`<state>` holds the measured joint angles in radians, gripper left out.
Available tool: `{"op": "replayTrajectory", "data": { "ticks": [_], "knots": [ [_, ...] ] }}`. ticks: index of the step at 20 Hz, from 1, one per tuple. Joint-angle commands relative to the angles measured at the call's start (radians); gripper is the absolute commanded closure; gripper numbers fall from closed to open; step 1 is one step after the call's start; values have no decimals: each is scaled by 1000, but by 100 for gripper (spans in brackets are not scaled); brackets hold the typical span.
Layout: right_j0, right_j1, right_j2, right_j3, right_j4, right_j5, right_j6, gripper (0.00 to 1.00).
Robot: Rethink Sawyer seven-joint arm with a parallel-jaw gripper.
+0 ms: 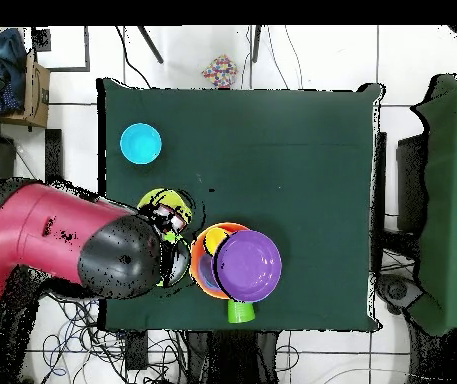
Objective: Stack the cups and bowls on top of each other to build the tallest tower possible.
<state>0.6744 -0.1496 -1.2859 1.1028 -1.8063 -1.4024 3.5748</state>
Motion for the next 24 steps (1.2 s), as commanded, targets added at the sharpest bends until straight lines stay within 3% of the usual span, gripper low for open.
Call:
{"op": "replayTrajectory", "data": {
  "ticks": [1,14,24],
  "knots": [
    [-11,-21,167,111,-33,-7,-280,100],
    [-19,-48,207,205,-61,69,-461,100],
    [-16,-40,250,291,-43,181,-632,100]
  ]
}}
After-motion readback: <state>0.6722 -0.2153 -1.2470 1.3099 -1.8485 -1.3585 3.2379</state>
